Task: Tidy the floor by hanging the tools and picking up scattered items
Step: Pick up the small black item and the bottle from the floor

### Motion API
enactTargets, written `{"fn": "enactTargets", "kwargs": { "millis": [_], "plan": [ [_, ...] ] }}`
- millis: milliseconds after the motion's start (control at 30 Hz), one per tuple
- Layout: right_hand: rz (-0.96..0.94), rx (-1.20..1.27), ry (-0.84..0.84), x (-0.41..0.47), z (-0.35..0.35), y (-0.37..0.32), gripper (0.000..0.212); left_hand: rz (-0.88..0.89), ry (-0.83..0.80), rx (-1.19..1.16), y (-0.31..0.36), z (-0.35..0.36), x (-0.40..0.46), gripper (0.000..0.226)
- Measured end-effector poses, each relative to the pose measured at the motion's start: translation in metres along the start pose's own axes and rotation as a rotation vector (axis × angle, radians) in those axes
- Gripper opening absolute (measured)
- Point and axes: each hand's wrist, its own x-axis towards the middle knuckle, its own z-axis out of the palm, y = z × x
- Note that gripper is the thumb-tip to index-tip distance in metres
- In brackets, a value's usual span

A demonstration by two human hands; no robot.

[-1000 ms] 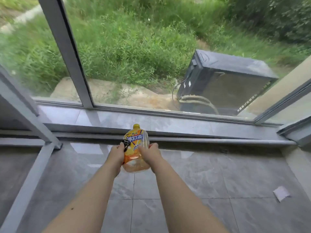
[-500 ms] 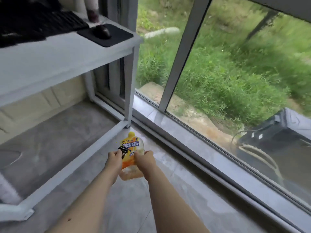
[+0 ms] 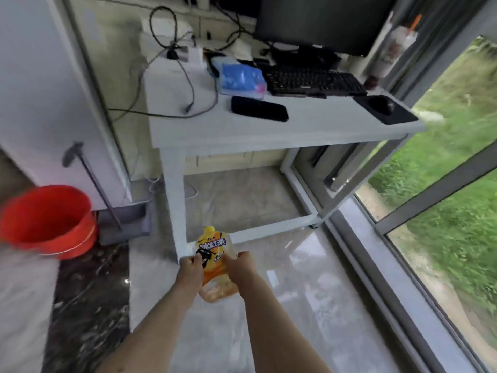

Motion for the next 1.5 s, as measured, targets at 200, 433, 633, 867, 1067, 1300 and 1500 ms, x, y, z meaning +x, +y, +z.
{"fn": "enactTargets", "kwargs": {
  "millis": [200,433,633,867,1067,1300,1500],
  "plan": [
    [-0.112,-0.121,-0.188,-0.043,0.138,-0.048,0.058,-0.016,0.197,-0.106,-0.029,-0.157,0.003,0.033],
    [-0.173,-0.298,-0.314,-0.075,0.254,-0.105,0.070,-0.112,0.371,-0.263,-0.047,-0.277,0.016,0.043],
    [-0.221,-0.450,-0.426,-0.075,0.349,-0.151,0.066,-0.191,0.485,-0.410,-0.060,-0.359,0.059,0.032],
    [-0.298,-0.579,-0.519,-0.055,0.462,-0.221,0.061,-0.251,0.579,-0.521,-0.050,-0.457,0.126,0.043],
    [-0.361,-0.689,-0.576,-0.038,0.565,-0.264,0.066,-0.296,0.679,-0.650,-0.067,-0.537,0.191,0.030],
    [-0.405,-0.855,-0.555,-0.021,0.686,-0.265,0.069,-0.346,0.788,-0.744,-0.121,-0.612,0.260,0.025],
    [-0.386,-0.919,-0.574,0.001,0.777,-0.264,0.065,-0.463,0.778,-0.794,-0.162,-0.673,0.317,0.044]
  ]
}}
